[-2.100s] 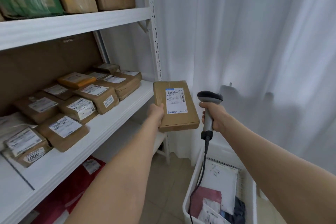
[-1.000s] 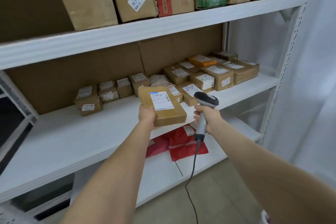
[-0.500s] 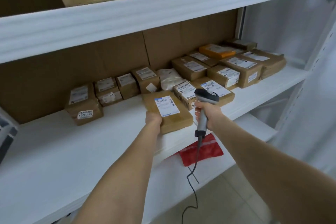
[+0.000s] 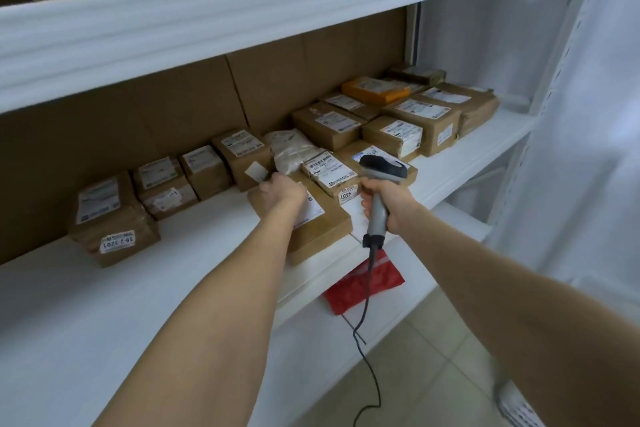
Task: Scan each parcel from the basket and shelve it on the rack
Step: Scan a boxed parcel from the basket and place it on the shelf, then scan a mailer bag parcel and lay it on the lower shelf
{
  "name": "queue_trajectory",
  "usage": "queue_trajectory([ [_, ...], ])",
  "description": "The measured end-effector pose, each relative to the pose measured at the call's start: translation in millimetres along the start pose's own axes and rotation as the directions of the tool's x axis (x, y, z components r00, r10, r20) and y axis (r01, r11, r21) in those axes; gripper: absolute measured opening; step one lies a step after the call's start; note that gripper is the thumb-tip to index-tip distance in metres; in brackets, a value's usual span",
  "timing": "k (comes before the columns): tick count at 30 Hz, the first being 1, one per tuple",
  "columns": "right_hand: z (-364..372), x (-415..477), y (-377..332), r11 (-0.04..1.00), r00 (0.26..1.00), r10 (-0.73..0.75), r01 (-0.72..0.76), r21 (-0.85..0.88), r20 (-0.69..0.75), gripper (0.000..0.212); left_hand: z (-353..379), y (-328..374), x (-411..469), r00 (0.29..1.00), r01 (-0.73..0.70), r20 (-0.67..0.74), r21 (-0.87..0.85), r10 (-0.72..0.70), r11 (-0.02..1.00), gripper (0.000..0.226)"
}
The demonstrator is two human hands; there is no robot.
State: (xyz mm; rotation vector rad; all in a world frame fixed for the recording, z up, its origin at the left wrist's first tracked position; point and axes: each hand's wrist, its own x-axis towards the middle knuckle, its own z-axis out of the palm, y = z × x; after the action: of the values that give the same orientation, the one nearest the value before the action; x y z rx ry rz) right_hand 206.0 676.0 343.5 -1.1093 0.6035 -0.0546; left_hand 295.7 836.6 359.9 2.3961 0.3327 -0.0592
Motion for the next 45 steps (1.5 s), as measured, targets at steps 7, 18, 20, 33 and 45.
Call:
queue_trajectory([
  [7,-67.4,-23.0,-22.1,0.995,0.997,-0.010,0.018,0.103,-0.076,0.022,54.1,79.3,-46.8,0.932,-0.321,0.211,0.101,0.295,0.942,0.058],
  [18,-286.9,-77.1,-27.4,0.969,0.910,0.115,-0.015,0.248,-0.398,0.041,218.8,187.9,-202.6,0.656,-0.679,0.562,0.146,0.504,0.719,0.060],
  [20,-335.1,-87.3,-22.4,0.953,0.892,0.144,-0.008,0.302,-0.429,0.040,255.5,202.4,-238.9,0.606,-0.729,0.602,0.159,0.520,0.666,0.058],
  [33,-622.9,-121.8,19.0,0.829,0.772,0.349,0.010,0.559,-0.531,0.036,493.1,240.8,-437.7,0.405,-0.817,0.841,0.156,0.360,0.554,0.056],
  [45,-751.3,-26.6,106.0,0.745,0.684,0.506,-0.039,0.666,-0.525,0.055,678.8,234.0,-452.3,0.327,-0.830,0.914,0.156,0.240,0.535,0.049],
])
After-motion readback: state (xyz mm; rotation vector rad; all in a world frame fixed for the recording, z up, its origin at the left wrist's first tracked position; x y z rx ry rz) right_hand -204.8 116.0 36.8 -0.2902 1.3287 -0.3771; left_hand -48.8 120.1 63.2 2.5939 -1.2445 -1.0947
